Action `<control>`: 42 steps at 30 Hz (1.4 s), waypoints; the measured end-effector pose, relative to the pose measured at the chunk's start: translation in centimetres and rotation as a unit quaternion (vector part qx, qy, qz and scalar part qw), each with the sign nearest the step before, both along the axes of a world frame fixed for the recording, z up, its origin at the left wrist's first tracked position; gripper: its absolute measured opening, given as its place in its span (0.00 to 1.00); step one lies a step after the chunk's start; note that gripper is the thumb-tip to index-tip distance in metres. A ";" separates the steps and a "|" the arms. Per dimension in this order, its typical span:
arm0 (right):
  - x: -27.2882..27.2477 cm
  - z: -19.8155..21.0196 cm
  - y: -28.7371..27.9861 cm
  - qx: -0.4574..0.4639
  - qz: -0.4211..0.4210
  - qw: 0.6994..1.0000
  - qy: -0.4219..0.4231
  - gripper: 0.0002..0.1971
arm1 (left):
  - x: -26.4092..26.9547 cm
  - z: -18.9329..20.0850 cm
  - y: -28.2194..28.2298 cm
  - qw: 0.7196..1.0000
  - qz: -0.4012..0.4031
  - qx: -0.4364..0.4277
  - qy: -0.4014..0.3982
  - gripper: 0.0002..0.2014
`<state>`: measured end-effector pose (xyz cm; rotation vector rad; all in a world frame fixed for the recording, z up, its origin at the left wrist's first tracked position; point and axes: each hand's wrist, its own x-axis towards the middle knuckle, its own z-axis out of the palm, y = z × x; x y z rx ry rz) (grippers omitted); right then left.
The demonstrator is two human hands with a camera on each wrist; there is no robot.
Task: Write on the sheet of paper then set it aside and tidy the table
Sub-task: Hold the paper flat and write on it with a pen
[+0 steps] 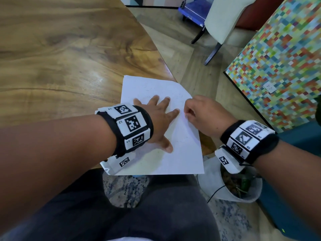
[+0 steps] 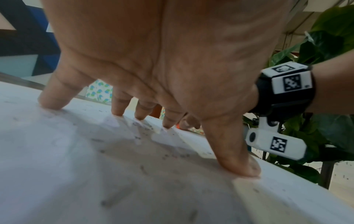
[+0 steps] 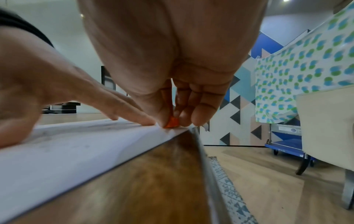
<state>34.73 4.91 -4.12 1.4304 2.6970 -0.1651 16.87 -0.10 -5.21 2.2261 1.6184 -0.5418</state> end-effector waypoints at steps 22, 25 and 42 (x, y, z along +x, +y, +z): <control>-2.2 -0.8 6.2 0.016 -0.032 0.999 -0.016 0.06 | -0.2 -0.5 0.0 1.000 -0.010 0.006 -0.005 0.62; -2.2 -1.0 7.3 0.013 -0.035 0.999 -0.022 0.07 | -0.2 -0.4 0.0 1.000 -0.008 0.013 -0.007 0.63; -1.8 0.0 1.3 0.001 0.025 0.999 -0.032 0.06 | -0.7 -0.6 -0.1 0.999 0.002 0.021 -0.025 0.65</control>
